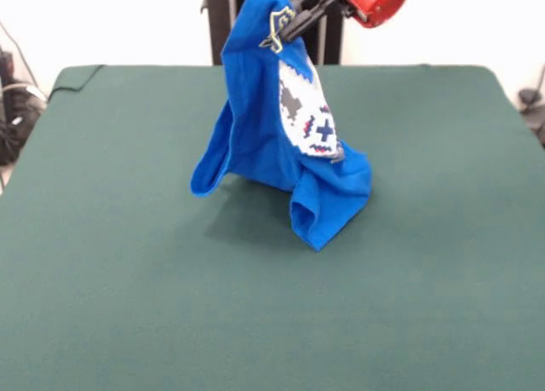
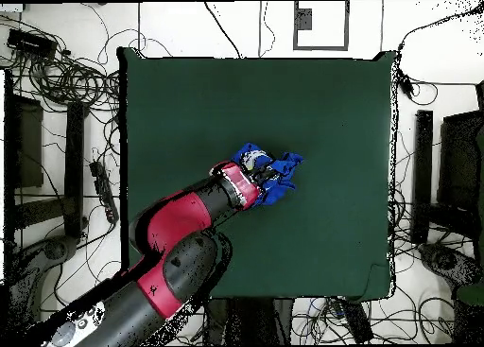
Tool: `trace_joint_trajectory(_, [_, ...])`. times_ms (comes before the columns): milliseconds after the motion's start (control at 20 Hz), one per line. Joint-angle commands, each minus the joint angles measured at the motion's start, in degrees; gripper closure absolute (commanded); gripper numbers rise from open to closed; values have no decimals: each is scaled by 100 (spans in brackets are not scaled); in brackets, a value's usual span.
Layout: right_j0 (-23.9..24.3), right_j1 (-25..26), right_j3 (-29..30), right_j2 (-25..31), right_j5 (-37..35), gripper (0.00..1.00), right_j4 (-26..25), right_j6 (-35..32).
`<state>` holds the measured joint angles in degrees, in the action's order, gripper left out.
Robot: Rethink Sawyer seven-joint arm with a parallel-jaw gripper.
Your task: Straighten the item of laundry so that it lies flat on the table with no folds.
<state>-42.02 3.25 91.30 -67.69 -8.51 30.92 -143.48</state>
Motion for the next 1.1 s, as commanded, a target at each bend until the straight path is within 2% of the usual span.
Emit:
trace_joint_trajectory(50, [831, -2111, 588, 2142, 196, 100, -332, -212])
trace_joint_trajectory(400, [798, -2306, 508, 1928, -92, 100, -607, -261])
trace_joint_trajectory(550, [795, -2503, 439, 1683, -144, 100, -856, -178])
trace_joint_trajectory(850, [687, -2562, 122, 998, -69, 100, -1363, -23])
trace_joint_trajectory(1000, [774, -2773, 24, 1040, -236, 100, -1566, 83])
trace_joint_trajectory(1100, [881, -2955, 69, 1324, -249, 100, -1657, 58])
